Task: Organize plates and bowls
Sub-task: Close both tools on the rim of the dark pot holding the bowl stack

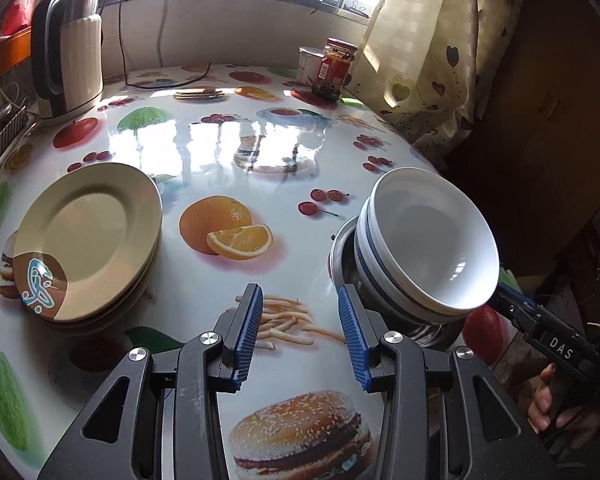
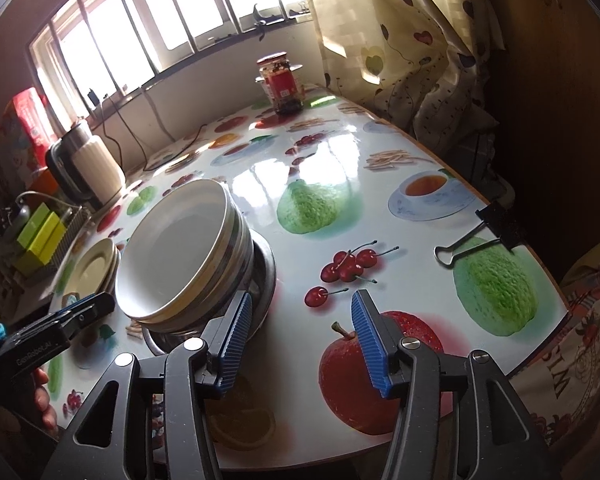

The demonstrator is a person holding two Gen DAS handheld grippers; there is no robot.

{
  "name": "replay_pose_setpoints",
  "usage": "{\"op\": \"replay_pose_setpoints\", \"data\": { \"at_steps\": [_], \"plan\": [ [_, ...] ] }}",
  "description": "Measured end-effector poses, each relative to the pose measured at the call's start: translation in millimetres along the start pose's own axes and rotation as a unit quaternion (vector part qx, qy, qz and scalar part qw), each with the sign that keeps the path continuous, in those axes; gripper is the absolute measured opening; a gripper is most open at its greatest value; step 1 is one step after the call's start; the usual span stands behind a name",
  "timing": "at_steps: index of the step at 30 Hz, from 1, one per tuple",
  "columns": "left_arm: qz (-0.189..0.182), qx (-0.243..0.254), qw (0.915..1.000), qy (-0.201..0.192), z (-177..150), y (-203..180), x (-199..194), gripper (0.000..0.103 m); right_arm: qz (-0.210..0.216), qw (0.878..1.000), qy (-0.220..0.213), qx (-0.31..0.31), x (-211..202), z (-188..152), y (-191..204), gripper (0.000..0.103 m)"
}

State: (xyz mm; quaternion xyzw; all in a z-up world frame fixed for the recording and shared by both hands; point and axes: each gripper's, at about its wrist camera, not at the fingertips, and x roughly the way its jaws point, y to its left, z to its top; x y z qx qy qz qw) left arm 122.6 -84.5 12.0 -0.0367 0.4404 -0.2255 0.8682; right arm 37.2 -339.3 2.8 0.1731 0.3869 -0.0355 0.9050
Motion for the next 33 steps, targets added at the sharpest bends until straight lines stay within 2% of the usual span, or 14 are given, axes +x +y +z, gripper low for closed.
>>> {"op": "replay_pose_setpoints", "data": {
  "at_steps": [5, 17, 26, 28, 31, 33],
  "plan": [
    [-0.028, -0.017, 0.9994, 0.007, 6, 3, 11, 0.041, 0.013, 1.0, 0.009, 0.004, 12, 1, -4, 0.052],
    [-0.042, -0.016, 0.9984, 0.033, 6, 0, 30, 0.041, 0.044, 0.999, 0.022, 0.004, 30, 5, -7, 0.052],
    [-0.056, -0.025, 0.9977, 0.028, 5, 4, 34, 0.041, 0.084, 0.996, 0.018, 0.022, 34, 4, -18, 0.051],
    [-0.061, -0.031, 0.9973, 0.027, 5, 5, 34, 0.041, 0.098, 0.995, 0.019, 0.026, 35, 3, -20, 0.048],
    [-0.069, -0.038, 0.9965, 0.026, 4, 8, 34, 0.041, 0.127, 0.991, 0.021, 0.034, 37, 3, -22, 0.035],
    [-0.077, -0.043, 0.9957, 0.028, 4, 10, 34, 0.039, 0.138, 0.99, 0.021, 0.034, 37, 3, -22, 0.031]
  ]
}}
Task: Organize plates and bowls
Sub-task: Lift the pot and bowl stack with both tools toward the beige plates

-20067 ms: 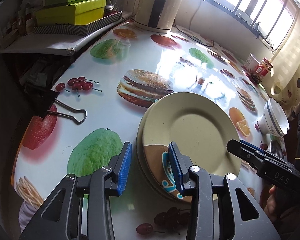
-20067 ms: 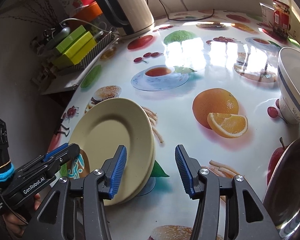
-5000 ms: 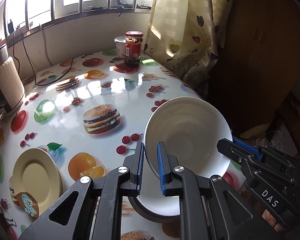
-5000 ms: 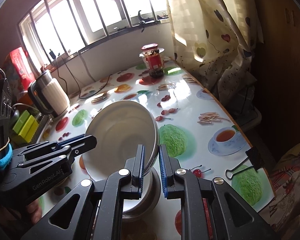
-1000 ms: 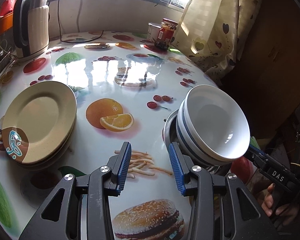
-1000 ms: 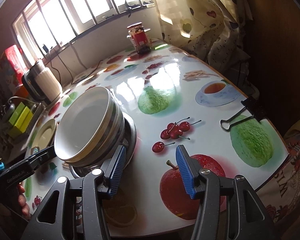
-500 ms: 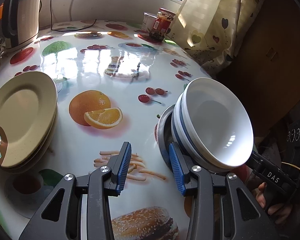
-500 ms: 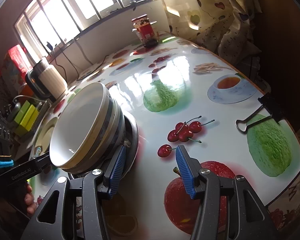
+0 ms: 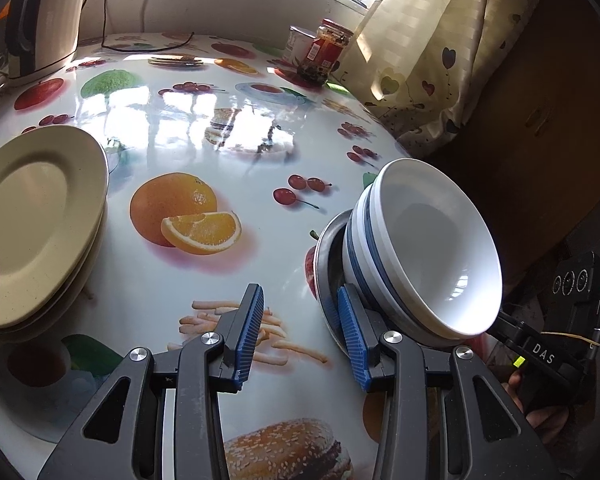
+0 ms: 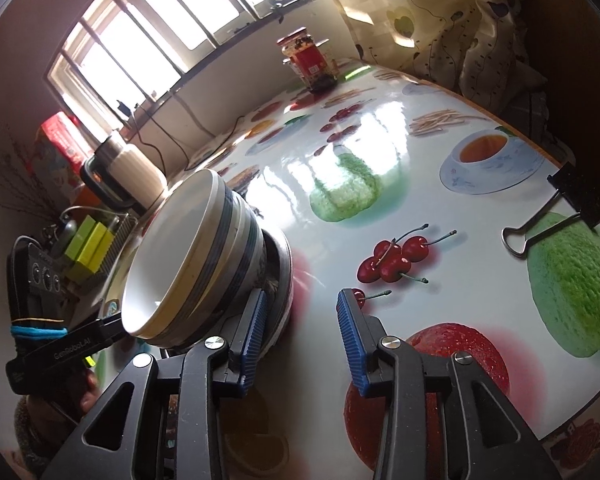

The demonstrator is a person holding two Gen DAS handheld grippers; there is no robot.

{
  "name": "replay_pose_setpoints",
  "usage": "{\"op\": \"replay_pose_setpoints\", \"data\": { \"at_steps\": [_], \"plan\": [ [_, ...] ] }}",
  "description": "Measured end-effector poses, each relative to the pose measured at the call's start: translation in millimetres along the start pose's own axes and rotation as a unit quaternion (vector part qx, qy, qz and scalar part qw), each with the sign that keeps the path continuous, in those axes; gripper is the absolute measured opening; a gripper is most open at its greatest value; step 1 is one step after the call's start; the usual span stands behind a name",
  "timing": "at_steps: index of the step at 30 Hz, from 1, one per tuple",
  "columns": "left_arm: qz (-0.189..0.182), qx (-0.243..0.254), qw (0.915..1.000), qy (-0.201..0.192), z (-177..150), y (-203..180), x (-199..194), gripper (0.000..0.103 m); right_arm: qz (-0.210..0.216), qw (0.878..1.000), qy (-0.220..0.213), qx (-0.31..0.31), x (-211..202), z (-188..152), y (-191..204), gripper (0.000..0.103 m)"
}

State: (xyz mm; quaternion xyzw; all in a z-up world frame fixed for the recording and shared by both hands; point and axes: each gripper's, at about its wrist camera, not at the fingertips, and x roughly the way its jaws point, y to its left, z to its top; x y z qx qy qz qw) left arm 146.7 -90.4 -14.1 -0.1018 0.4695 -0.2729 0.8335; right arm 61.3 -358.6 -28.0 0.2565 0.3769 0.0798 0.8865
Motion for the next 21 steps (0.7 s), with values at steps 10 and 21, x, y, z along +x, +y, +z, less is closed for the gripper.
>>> {"op": "replay_pose_setpoints", "data": {
  "at_steps": [10, 21],
  "plan": [
    [-0.031, -0.014, 0.9994, 0.001, 0, 3, 1, 0.03, 0.048, 0.999, 0.0, 0.022, 1, -1, -9, 0.023],
    [-0.047, 0.007, 0.9988, -0.002, -1, -3, 0, 0.016, 0.09, 0.995, 0.001, 0.045, 2, -2, -13, 0.012]
  ]
}}
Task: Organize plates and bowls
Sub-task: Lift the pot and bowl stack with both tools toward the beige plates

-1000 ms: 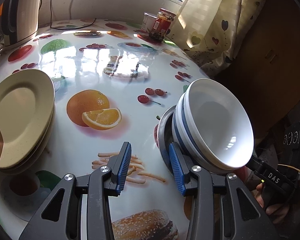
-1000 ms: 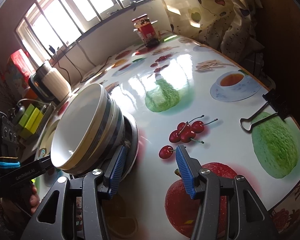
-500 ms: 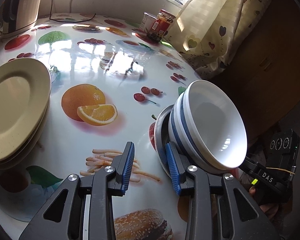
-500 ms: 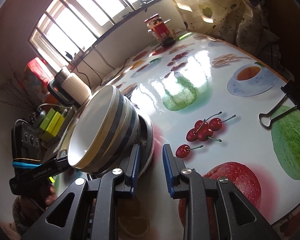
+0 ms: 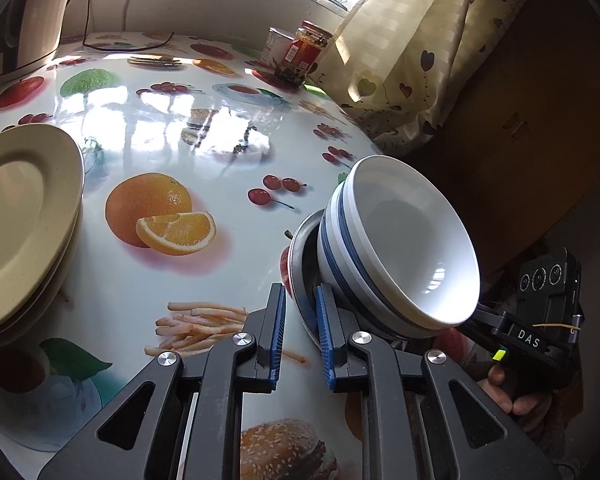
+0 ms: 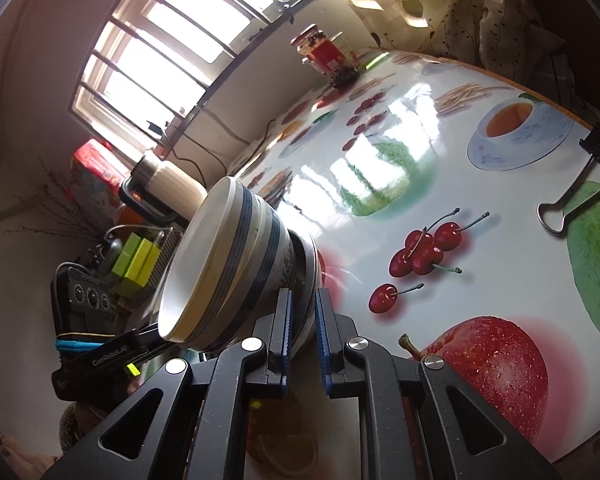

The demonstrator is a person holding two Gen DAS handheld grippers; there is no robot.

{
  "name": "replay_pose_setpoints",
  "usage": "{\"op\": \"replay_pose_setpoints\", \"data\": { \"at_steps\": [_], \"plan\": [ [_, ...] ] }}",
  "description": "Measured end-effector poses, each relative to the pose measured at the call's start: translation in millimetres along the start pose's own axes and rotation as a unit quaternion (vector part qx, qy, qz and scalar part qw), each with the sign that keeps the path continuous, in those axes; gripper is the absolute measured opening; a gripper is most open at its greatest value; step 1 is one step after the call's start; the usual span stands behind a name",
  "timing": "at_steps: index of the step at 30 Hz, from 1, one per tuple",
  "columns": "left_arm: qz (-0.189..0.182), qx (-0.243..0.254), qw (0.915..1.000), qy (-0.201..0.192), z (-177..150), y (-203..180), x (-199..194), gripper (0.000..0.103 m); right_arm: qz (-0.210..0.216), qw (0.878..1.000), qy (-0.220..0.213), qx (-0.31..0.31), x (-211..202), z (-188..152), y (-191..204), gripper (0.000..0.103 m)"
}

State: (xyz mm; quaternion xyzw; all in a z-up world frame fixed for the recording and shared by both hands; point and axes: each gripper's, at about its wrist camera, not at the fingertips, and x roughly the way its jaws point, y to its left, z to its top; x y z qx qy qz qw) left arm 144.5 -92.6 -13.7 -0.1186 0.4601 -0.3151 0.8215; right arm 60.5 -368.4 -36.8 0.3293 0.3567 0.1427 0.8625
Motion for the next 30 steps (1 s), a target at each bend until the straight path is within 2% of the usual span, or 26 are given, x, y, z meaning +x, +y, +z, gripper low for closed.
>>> {"op": "replay_pose_setpoints", "data": {
  "at_steps": [6, 18, 30],
  "plan": [
    [-0.008, -0.005, 1.0, 0.004, 0.4, 0.6, 2.0, 0.016, 0.009, 1.0, 0.002, 0.006, 0.4, 0.5, -3.3, 0.012],
    [0.017, 0.019, 0.9996, -0.008, -2.1, -7.8, 0.9, 0.015, 0.007, 1.0, -0.007, 0.006, 0.0, -1.9, -2.6, 0.012],
    [0.025, 0.021, 0.9994, -0.012, -3.0, -8.8, -0.9, 0.014, -0.004, 1.0, -0.012, -0.01, -0.4, -4.6, 3.8, 0.012]
  ]
}}
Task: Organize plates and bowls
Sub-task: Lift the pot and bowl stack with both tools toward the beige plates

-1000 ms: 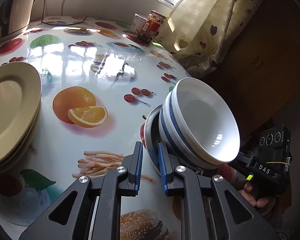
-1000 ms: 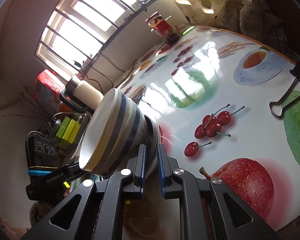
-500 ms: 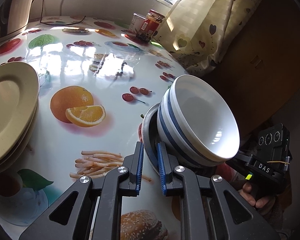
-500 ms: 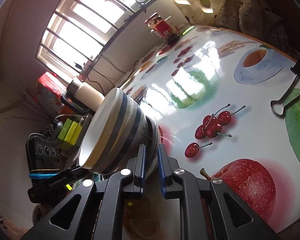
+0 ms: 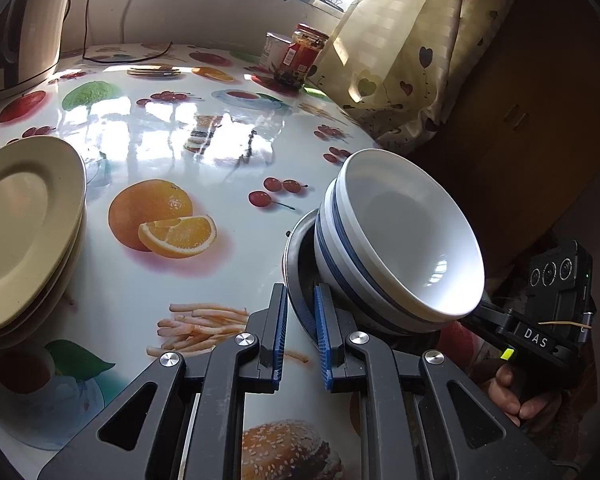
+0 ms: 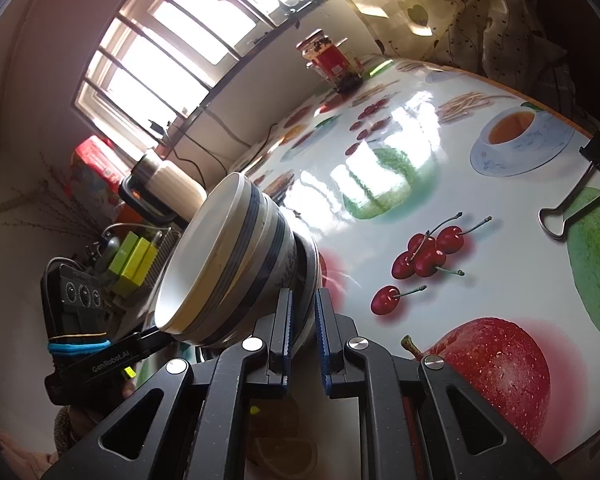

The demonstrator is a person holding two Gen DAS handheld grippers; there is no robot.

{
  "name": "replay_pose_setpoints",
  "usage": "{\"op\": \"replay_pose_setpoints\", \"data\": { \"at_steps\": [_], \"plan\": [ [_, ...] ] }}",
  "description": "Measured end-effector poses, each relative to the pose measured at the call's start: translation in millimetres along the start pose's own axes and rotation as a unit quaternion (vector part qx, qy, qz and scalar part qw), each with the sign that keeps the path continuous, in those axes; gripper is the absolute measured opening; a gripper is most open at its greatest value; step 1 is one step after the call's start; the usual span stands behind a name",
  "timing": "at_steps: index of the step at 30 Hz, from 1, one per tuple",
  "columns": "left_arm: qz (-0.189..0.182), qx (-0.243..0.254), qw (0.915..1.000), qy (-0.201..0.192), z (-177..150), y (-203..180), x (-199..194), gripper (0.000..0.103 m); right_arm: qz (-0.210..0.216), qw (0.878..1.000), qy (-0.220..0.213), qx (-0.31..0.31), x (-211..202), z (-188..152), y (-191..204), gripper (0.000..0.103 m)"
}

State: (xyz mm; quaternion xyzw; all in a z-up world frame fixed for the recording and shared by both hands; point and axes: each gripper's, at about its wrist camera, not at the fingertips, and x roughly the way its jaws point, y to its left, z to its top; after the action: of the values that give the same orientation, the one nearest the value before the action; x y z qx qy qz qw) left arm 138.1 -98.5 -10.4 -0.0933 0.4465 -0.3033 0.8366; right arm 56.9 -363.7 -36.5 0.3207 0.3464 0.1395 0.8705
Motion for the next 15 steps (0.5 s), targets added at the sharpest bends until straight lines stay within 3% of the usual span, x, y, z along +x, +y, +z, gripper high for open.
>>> {"op": "replay_pose_setpoints", "data": {
  "at_steps": [15],
  "plan": [
    [0.005, 0.001, 1.0, -0.002, 0.7, -0.6, -0.2, 0.014, 0.007, 1.0, -0.001, 0.006, -0.1, 1.5, -3.4, 0.012]
  ]
}}
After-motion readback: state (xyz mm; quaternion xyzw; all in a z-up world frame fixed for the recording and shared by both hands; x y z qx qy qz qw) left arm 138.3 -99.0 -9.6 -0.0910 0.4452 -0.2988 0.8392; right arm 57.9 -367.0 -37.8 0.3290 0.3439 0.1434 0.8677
